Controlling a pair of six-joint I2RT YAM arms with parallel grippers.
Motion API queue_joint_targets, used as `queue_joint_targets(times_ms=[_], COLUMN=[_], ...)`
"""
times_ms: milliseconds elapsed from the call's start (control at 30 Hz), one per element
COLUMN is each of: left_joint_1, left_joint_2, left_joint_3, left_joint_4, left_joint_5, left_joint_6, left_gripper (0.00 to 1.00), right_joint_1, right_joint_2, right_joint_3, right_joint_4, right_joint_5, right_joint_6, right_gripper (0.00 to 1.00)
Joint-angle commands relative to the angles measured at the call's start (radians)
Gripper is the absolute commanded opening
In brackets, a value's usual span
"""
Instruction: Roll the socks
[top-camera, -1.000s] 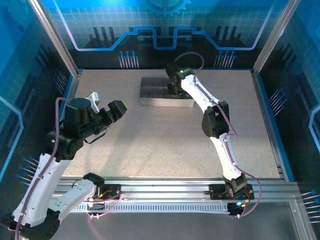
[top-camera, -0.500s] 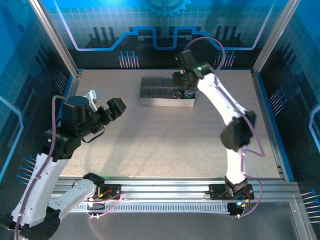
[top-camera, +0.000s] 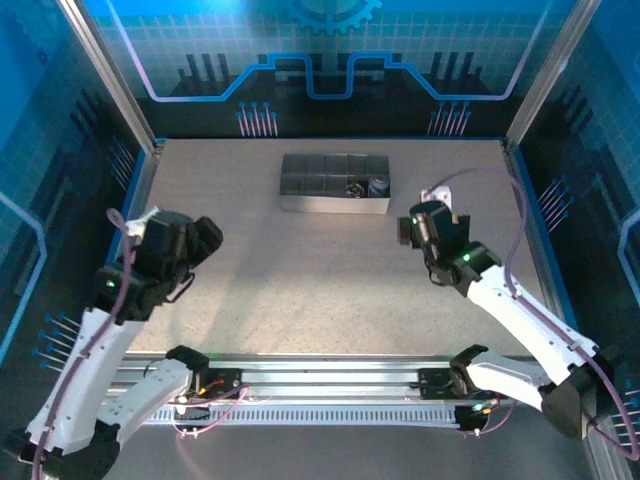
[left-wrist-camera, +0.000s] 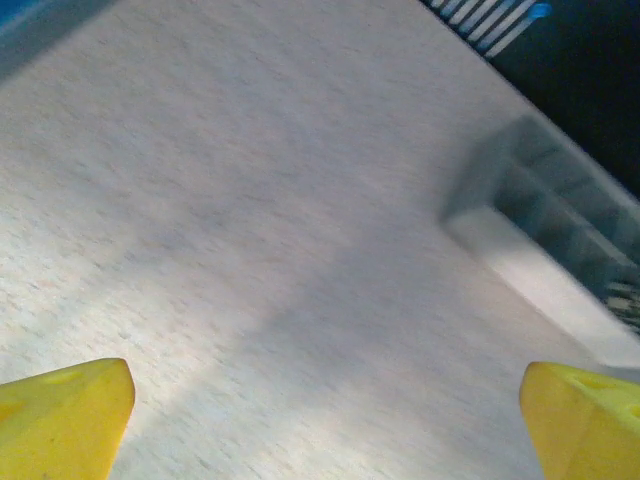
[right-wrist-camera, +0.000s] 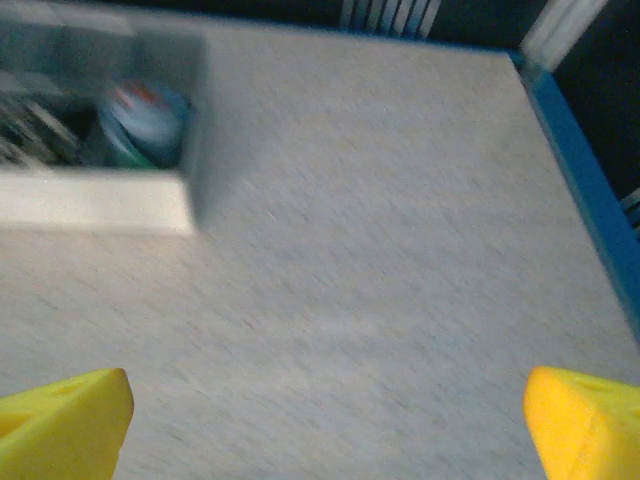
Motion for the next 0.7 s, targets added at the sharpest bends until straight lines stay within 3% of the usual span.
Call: queue_joint_targets(times_ms=[0, 133, 267, 367, 500, 667], left_joint_1=[0.008, 0.020, 0.083, 0.151, 0.231, 0.312], left_joint_2=[-0.093, -0.051, 0.100, 0.242, 0.371, 0.429], left_joint_3=[-0.248, -0.482, -0.613, -0.565, -0.604, -0.713], left_joint_4=[0.303, 0.670, 1.013, 1.082, 1.306, 1.563], left_joint_5=[-0.195, -0.255, -0.180, -0.084, 0.016, 0.083], left_joint_6=[0.233, 0.446, 0.525, 0.593, 0.624, 0.626], left_gripper=[0.99, 0.99, 0.99, 0.99, 0.99, 0.99], right_joint_1=[-0.028, -0.058, -0.120, -0.164, -0.231, -0.255], right_joint_2=[-0.020, 0.027, 0.161, 0.246, 0.351, 0.452], right_joint_3=[-0.120, -0.246, -0.278, -0.292, -0.312, -0.322], right_joint_4=[0.180, 0.420, 0.544, 0.679, 0.886, 1.132], right_joint_5=[0.078, -0.008, -0.076, -0.146, -0.266, -0.365], right_joint_6=[-0.178, -0.310, -0.345, -0.387, -0.399, -0.466], right_gripper=[1.00, 1.00, 1.00, 1.00, 1.00, 1.00])
